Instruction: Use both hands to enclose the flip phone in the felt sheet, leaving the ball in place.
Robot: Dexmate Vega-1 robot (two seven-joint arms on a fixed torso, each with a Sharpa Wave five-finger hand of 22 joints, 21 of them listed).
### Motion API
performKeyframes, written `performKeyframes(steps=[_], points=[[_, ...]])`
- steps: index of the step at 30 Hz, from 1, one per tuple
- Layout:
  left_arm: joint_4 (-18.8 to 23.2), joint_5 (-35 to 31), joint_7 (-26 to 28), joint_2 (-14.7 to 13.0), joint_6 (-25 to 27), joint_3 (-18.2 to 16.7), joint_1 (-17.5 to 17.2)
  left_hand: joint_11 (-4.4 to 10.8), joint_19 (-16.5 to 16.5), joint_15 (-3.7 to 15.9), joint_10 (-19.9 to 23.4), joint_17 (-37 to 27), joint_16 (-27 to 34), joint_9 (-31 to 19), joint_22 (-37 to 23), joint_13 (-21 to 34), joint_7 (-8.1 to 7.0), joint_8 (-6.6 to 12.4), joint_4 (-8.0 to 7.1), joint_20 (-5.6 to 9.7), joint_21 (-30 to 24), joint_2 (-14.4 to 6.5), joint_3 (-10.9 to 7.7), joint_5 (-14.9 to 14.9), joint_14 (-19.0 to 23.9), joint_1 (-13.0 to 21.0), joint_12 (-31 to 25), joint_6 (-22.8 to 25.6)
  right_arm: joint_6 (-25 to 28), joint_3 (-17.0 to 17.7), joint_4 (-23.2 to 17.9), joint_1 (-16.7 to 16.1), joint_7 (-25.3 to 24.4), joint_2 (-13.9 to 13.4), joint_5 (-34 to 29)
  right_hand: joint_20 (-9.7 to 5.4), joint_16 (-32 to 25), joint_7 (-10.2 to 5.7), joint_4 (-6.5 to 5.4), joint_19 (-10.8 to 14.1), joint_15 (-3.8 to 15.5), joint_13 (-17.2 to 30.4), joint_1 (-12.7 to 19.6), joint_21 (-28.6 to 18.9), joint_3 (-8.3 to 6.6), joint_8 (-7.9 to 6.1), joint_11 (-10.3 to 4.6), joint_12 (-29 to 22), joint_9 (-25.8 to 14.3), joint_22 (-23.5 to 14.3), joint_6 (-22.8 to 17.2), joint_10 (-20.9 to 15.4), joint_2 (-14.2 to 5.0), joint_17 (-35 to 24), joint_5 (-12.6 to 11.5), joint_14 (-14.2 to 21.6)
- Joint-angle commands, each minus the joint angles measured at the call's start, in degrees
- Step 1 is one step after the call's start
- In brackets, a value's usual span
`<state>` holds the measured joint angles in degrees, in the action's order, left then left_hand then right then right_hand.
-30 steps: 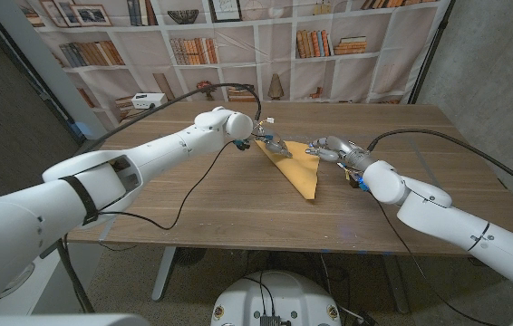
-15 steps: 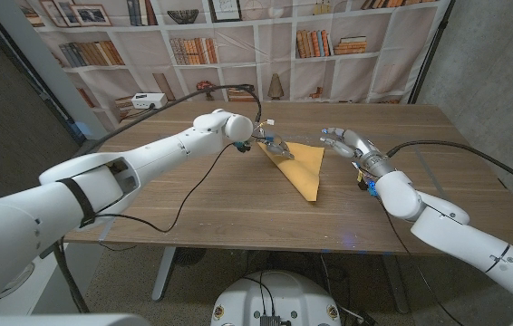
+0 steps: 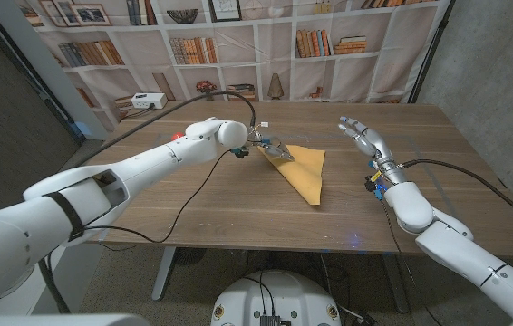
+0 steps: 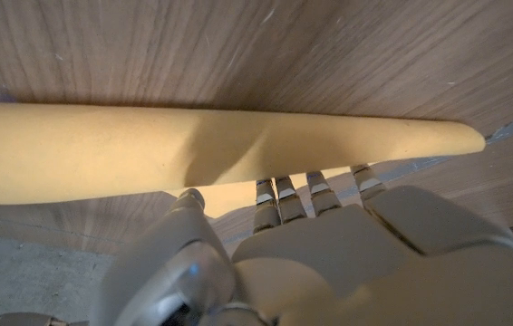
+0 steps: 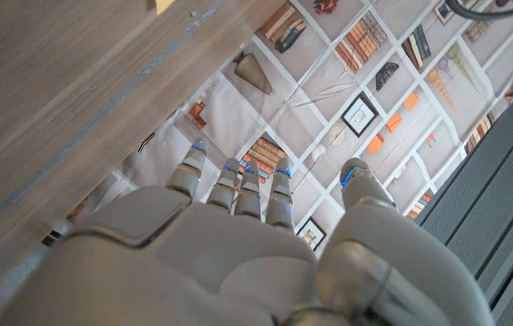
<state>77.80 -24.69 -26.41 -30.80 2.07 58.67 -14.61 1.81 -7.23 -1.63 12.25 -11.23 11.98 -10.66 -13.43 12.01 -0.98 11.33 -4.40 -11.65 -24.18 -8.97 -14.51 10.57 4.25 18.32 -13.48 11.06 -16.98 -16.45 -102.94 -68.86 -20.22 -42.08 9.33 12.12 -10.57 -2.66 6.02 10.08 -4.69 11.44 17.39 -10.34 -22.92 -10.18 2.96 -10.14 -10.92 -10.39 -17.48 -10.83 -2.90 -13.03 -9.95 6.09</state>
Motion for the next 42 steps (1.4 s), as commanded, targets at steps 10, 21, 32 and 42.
performKeyframes(steps=[10, 21, 32, 42], points=[[-0.1, 29.81, 9.8, -2.07, -8.53, -17.82, -13.03, -1.58, 0.79, -1.45, -0.95, -0.32, 0.15, -0.02, -0.15, -0.01, -0.26, -0.58, -0.54, 0.86, -0.77, -2.04, -5.14, 0.39, 0.49, 1.3, 0.54, -2.15, -10.14, 1.95, 4.69, -1.01, 3.51, 6.36, 3.27, -0.02, -0.72, 0.12, 0.06, 0.1, -0.06, 0.02, -0.35, -0.57, 0.49, -0.56, 0.66, -0.87, 0.06, -0.09, -0.41, -1.11, -0.05, 0.08, -0.04, 0.43], [-2.27, 43.09, 7.47, -2.09, -13.25, -23.29, -18.16, -2.24, -1.27, -2.16, -2.54, -0.15, -0.84, 0.08, -0.06, -0.04, -0.33, -0.97, -0.73, 0.74, -0.06, -0.31, -5.52, -0.09, -1.88, 0.51, 1.12, -3.89, -9.07, 2.08, 3.69, -1.06, 3.87, 7.22, 2.93, -0.89, -0.91, 0.2, 0.16, 0.34, -0.17, -0.02, -0.46, -0.81, 0.62, -0.75, 0.85, -1.03, 0.08, -0.08, -0.75, -1.32, -0.17, 0.24, -0.06, 0.55], [-2.29, 56.17, 6.67, -1.21, -18.88, -30.36, -25.64, -1.83, -2.2, -2.41, -6.88, 0.32, -1.58, 0.32, 0.37, -0.36, -2.56, -1.72, -0.85, 1.5, 0.43, 1.13, -5.31, -0.25, -5.3, -1.21, 2.34, -9.9, -10.95, 1.6, 4.88, -0.1, 5.08, 9.64, 5.46, -3.82, -1.5, 0.4, 0.13, 1.55, -0.04, -0.09, -0.96, -1.41, 1.0, -0.9, 0.99, -1.31, 0.1, -0.08, -1.13, -1.95, -0.3, 0.42, 0.0, 1.67], [-1.72, 63.13, 7.95, 0.22, -25.11, -35.9, -32.27, -1.18, -2.74, -2.05, -11.12, 0.58, -1.86, 0.5, 0.73, -0.67, -3.88, -1.51, -0.63, 2.38, 0.81, 1.97, -5.03, -0.23, -7.95, -2.19, 3.07, -12.65, -11.18, 2.72, 4.96, -0.76, 1.79, 12.88, 6.07, -5.98, -2.17, 0.68, -0.45, 3.56, 0.38, -0.16, -2.8, -2.11, 2.13, -1.1, 1.33, -1.59, 0.12, -0.08, -1.85, -2.88, 0.0, 0.57, -0.01, 3.39]])
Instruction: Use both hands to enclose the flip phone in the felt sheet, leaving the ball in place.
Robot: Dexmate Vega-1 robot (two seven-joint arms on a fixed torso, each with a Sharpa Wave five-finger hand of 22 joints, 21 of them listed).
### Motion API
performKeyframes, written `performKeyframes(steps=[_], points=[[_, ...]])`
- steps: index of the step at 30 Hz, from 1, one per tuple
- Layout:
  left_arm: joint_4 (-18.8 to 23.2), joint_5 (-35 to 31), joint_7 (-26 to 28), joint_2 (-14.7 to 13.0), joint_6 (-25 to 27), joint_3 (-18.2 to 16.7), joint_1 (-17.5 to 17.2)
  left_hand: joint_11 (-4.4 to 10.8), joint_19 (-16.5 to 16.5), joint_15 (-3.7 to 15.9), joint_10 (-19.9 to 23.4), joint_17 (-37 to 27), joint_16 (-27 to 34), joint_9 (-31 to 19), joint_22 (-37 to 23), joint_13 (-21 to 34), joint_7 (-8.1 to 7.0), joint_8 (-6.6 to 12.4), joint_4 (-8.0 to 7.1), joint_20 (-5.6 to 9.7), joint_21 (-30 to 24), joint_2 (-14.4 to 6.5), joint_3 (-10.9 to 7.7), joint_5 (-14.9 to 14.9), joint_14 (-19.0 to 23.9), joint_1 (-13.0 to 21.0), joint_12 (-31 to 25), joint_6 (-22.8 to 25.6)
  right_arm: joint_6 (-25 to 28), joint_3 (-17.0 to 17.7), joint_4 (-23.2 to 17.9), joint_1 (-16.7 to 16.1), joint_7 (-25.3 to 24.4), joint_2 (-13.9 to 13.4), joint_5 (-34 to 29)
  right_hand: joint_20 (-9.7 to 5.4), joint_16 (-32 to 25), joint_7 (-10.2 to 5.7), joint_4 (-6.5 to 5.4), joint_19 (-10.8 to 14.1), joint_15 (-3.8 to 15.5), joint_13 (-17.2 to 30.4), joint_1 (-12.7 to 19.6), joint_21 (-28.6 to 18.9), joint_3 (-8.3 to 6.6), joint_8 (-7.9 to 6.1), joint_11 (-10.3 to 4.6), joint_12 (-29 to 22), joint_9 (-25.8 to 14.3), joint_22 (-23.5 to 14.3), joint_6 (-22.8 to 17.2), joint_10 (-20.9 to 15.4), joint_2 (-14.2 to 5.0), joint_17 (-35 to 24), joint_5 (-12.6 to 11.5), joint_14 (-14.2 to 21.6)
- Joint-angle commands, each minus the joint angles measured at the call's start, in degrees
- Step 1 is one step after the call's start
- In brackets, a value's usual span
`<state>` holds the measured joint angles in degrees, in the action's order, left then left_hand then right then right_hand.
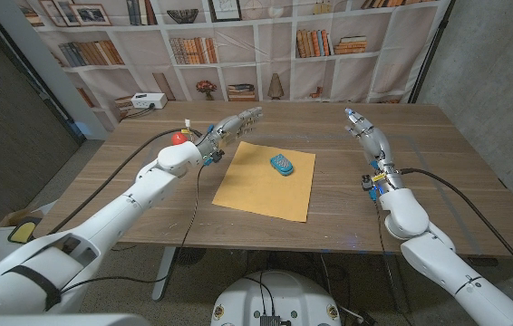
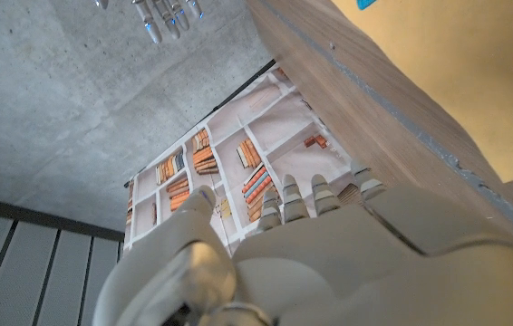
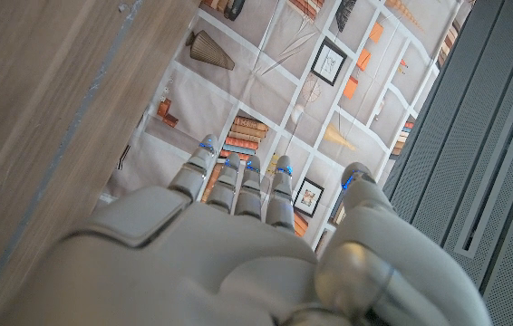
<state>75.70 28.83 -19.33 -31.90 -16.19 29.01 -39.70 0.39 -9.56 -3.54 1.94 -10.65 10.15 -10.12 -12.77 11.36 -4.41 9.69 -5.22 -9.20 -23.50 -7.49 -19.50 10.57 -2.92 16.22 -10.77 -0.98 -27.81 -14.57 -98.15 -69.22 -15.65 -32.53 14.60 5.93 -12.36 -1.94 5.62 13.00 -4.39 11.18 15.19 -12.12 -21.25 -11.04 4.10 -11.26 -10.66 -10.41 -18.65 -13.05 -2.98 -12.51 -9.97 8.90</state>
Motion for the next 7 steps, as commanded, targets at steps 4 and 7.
performKeyframes(steps=[4, 7], points=[[-0.16, 12.14, 1.59, 2.12, -7.59, -7.93, -9.29, 0.46, -0.66, -0.08, -2.13, 0.09, -0.12, 0.0, 0.2, -0.13, -1.26, 0.15, 0.36, -0.2, 0.32, 0.67, -0.01, -0.2, -1.76, -0.28, 0.47, -1.29, 0.84, 0.27, -0.53, -0.65, -4.37, 4.47, -0.35, 0.64, -0.39, -0.1, -0.17, 0.58, 0.23, 0.1, -0.97, -0.28, 0.68, -0.22, -0.06, -0.44, -0.14, -0.07, -0.68, -0.64, 0.19, 0.06, -0.01, 0.64], [-1.41, 13.67, 1.54, 2.85, -7.69, -8.76, -9.86, 0.41, -0.98, -0.19, -2.42, 0.12, -0.11, 0.02, 0.25, -0.17, -1.28, 0.17, 0.42, -0.51, 0.48, 0.69, -0.03, -0.18, -2.05, -0.34, 0.41, -1.53, 0.37, -0.39, 0.02, -0.23, -4.38, 5.24, -0.54, 0.88, -0.29, -0.32, -0.27, 0.53, 0.51, 0.1, -1.3, -0.24, 0.87, -0.15, -0.06, -0.42, -0.13, -0.07, -0.55, -0.65, 0.29, 0.07, -0.04, 0.45]])
